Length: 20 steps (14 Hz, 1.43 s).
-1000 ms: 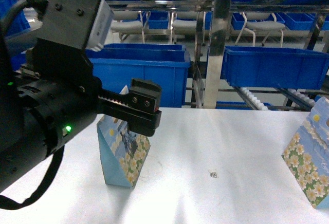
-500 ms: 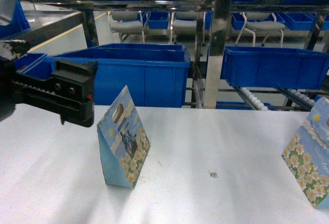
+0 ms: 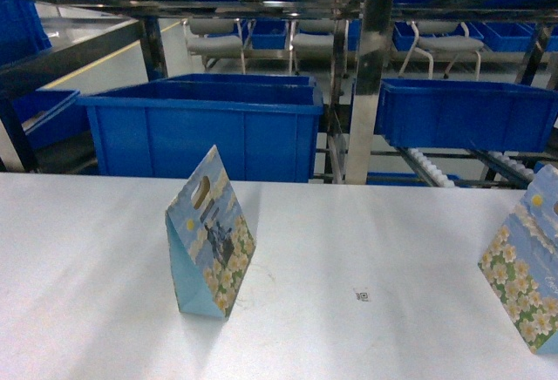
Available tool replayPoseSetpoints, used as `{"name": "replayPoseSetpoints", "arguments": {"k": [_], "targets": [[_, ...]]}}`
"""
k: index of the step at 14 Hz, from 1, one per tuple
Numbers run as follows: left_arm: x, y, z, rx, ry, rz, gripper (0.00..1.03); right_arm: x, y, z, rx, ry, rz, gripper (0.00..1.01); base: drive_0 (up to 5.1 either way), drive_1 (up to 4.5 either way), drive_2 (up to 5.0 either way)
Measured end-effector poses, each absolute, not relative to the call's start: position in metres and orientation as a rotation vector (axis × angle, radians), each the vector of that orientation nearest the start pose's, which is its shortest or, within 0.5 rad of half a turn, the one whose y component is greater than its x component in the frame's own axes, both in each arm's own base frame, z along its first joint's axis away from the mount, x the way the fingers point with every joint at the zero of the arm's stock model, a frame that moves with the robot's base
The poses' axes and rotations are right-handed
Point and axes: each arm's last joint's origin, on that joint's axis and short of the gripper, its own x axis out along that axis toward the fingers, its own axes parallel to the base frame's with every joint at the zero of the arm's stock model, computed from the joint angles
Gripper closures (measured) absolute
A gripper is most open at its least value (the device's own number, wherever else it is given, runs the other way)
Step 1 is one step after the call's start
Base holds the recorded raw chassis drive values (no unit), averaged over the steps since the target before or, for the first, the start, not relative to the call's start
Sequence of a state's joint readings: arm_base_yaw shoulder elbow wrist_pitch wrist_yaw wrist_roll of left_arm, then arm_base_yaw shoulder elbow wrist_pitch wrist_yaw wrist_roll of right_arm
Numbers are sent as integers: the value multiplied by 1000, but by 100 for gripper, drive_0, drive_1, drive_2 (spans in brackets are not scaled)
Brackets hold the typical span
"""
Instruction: Move flower gift bag to table near conveyor
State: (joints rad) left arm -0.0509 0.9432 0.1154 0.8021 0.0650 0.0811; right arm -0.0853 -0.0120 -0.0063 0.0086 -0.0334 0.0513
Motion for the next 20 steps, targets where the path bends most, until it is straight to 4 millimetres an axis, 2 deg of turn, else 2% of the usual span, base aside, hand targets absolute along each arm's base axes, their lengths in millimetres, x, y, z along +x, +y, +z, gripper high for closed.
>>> {"name": "replayPoseSetpoints", "arguments": {"k": [2, 6, 8, 9, 11, 12, 15, 16, 20], "targets": [[149, 1, 173, 55, 27, -113, 5, 97, -7, 163, 50, -16, -52, 3, 0, 0, 0], [108, 15, 185, 44, -53, -96, 5, 97, -7, 163, 50, -16, -52, 3, 0, 0, 0], [108, 14, 184, 39, -49, -109, 5, 97, -7, 163, 50, -16, -52, 3, 0, 0, 0], [105, 13, 181, 18, 8, -53, 14, 97, -7, 161, 45, 2, -52, 6, 0, 0, 0], [97, 5, 179, 6, -12, 13, 41, 97, 1, 161, 14, 13, 13, 33, 0, 0, 0], [97, -1, 178, 5, -3, -28, 54, 97, 1, 161, 9, 12, 8, 46, 0, 0, 0], [97, 0, 167, 4, 8, 0, 94, 97, 1, 163, 7, -1, 9, 86, 0, 0, 0], [97, 0, 167, 3, 5, 2, 101, 97, 1, 164, 6, -4, 8, 99, 0, 0, 0], [97, 0, 168, 1, -2, 0, 101, 97, 1, 167, 2, -8, 8, 99, 0, 0, 0]]}}
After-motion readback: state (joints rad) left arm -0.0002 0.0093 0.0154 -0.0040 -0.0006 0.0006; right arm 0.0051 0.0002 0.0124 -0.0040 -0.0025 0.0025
